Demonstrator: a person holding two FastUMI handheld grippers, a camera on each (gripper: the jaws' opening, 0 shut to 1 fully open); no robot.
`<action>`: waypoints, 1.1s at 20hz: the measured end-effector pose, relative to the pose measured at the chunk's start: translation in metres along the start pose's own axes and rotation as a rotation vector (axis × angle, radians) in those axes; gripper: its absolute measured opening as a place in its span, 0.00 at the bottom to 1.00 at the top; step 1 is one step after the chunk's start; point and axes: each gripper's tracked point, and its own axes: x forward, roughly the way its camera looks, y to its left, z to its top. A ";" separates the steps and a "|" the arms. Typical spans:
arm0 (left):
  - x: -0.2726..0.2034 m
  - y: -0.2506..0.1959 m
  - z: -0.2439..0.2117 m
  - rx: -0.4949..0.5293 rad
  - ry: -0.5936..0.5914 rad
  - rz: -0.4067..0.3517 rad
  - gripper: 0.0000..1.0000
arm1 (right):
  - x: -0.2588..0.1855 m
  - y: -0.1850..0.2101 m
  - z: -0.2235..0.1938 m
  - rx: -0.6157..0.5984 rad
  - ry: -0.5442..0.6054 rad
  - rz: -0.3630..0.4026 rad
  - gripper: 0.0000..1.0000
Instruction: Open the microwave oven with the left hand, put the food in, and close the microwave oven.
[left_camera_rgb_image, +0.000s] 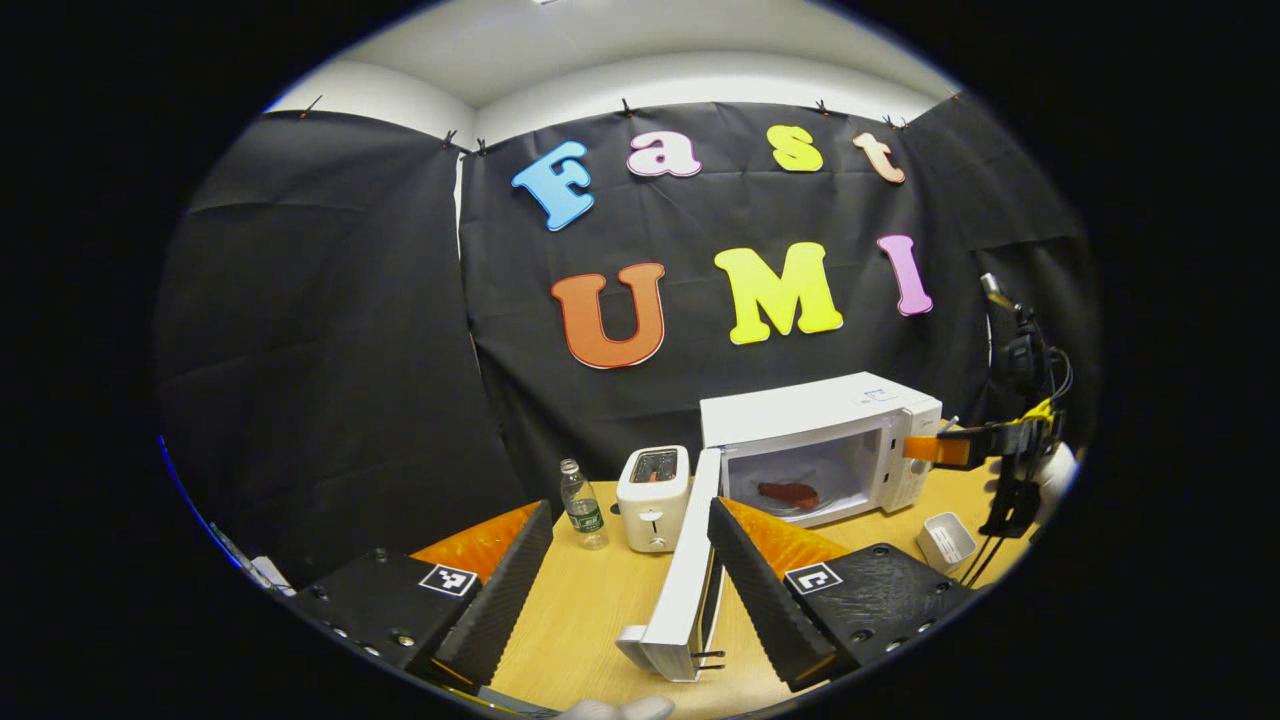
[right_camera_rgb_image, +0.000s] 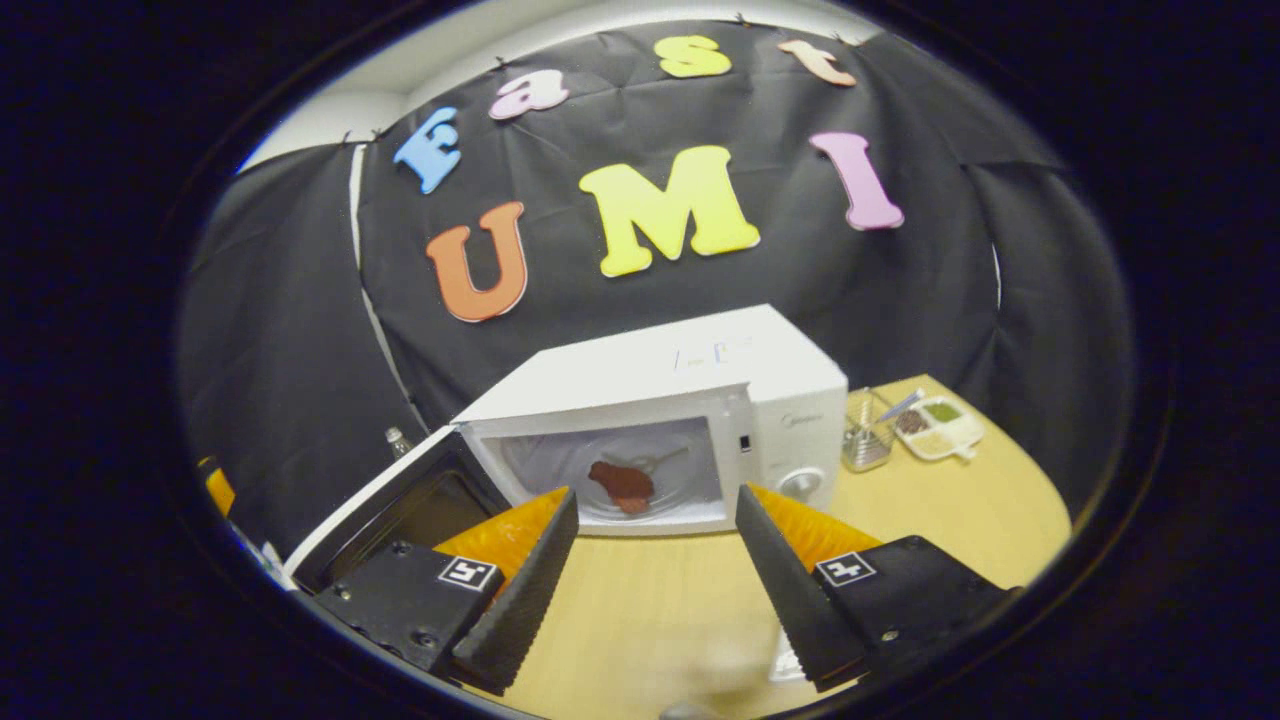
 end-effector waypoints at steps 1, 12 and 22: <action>-0.003 -0.001 0.001 -0.008 -0.001 -0.001 0.96 | -0.019 -0.011 0.014 -0.033 -0.016 -0.014 1.00; -0.010 -0.019 0.008 -0.109 -0.071 -0.066 0.18 | -0.143 -0.056 0.054 -0.071 -0.007 -0.071 1.00; 0.006 0.022 -0.034 -0.048 -0.022 0.003 0.00 | -0.170 -0.062 0.045 0.011 0.014 -0.092 1.00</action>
